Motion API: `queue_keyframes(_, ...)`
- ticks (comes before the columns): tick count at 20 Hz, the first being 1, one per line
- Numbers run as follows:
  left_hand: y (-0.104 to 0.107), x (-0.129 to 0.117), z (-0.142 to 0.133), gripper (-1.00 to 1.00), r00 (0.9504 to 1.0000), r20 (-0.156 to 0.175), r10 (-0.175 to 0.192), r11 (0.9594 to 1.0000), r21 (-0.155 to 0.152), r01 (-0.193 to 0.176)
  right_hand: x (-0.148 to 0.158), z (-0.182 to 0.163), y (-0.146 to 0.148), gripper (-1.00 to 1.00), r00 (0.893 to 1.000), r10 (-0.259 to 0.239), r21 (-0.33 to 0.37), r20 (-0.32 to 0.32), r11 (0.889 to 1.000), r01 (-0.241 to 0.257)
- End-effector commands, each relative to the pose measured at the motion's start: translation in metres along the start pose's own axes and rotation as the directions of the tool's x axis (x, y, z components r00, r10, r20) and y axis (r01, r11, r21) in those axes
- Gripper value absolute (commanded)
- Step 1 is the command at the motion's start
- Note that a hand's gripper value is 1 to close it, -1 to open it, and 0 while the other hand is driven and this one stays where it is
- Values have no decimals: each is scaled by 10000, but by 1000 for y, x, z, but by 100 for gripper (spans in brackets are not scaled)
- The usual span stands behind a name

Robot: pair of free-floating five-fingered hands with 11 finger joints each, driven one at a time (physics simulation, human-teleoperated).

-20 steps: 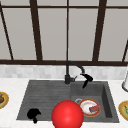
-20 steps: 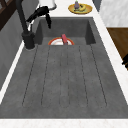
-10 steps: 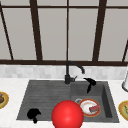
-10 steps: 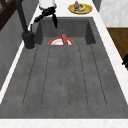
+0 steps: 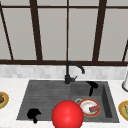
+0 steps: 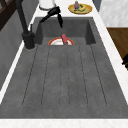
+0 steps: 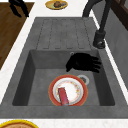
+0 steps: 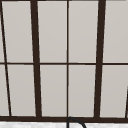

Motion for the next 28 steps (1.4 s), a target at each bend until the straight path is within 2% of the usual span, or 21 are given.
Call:
queue_keyframes(1,0,0,0,0,10000,0,0,10000,0,0,-2,15,4,-100,9953,707,80,-666,9975,-703)
queue_keyframes(7,0,0,0,0,10000,0,0,10000,0,0,-12,45,-4,-100,9924,767,496,-964,9962,-722)
queue_keyframes(12,0,0,0,0,10000,0,0,10000,0,0,-19,69,-8,-100,9832,1327,529,-1257,9905,-1269)
queue_keyframes(16,0,0,0,0,10000,0,0,10000,0,0,-23,86,-14,-100,9711,1842,571,-1521,9825,-1774)
queue_keyframes(19,0,0,0,0,10000,0,0,10000,0,0,-19,95,-12,-100,9556,2330,903,-1803,9714,-2198)
queue_keyframes(22,0,0,0,0,10000,0,0,10000,0,0,-16,107,-17,-100,9430,2638,1089,-2030,9631,-2460)
queue_keyframes(24,0,0,0,0,10000,0,0,10000,0,0,-14,120,-23,-100,9382,2739,1096,-2118,9605,-2557)
queue_keyframes(28,0,0,0,0,10000,0,0,10000,0,0,-8,145,-44,-100,9448,2548,1062,-2060,9656,-2373)
